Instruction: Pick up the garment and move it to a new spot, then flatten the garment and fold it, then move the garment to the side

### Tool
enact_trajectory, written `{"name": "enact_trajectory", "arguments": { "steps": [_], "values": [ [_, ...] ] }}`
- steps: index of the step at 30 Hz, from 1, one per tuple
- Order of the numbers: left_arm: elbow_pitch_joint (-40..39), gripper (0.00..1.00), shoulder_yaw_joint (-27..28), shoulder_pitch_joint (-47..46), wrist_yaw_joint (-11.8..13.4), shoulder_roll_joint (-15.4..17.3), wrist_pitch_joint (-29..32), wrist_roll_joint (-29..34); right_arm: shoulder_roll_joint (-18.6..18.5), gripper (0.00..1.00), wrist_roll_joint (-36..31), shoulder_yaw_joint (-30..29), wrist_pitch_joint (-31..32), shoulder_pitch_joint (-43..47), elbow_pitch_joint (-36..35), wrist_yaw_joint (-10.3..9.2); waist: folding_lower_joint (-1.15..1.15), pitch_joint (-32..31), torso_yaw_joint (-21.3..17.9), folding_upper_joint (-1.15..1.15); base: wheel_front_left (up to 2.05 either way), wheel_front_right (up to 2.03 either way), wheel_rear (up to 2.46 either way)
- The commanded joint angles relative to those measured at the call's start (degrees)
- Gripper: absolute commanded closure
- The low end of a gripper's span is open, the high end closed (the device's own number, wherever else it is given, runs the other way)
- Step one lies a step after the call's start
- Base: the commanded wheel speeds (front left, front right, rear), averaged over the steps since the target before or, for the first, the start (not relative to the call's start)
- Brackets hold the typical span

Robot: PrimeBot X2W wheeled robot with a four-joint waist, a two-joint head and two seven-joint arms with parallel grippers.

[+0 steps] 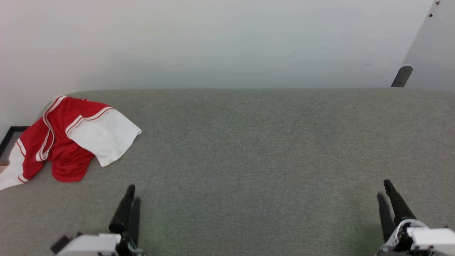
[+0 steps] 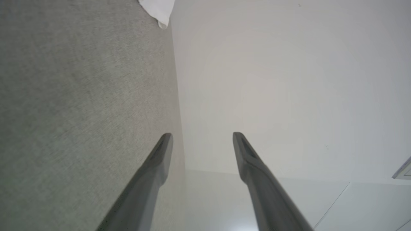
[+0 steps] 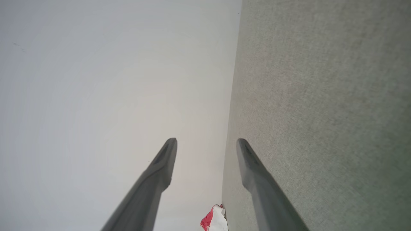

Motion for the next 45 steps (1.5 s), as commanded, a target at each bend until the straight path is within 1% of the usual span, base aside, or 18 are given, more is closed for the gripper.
{"name": "enact_trajectory", "arguments": {
  "steps": [1,15,28,36,45],
  "values": [
    [0.1,0.0,0.0,0.09,0.0,-0.01,0.0,0.0,0.01,0.0,0.0,0.0,0.0,0.08,0.08,0.0,0.0,0.0,0.0,0.0,0.0,0.0,0.0],
    [-3.3,0.0,-2.33,1.19,0.07,0.22,-2.0,0.06,-0.03,0.0,-2.34,5.22,-3.92,-1.39,-0.77,0.05,0.0,-0.05,0.01,0.0,0.0,0.0,0.0],
    [-5.67,0.0,-4.41,2.21,0.63,1.47,-4.36,2.74,-0.22,0.0,-7.44,8.82,-7.17,-2.81,-0.2,0.1,0.0,-0.19,0.01,0.0,0.0,0.0,0.0],
    [-6.71,0.0,-5.64,3.01,1.31,2.82,-6.67,6.24,-0.42,0.0,-12.47,10.15,-8.93,-3.4,0.43,0.12,0.0,-0.39,-0.08,0.0,0.0,0.0,0.0],
    [-7.84,0.0,-7.05,4.36,2.63,5.15,-9.66,12.67,-0.5,0.0,-21.34,10.38,-10.76,-3.87,1.02,0.16,0.0,-0.71,-0.21,0.0,0.0,0.0,0.0]
  ]
}}
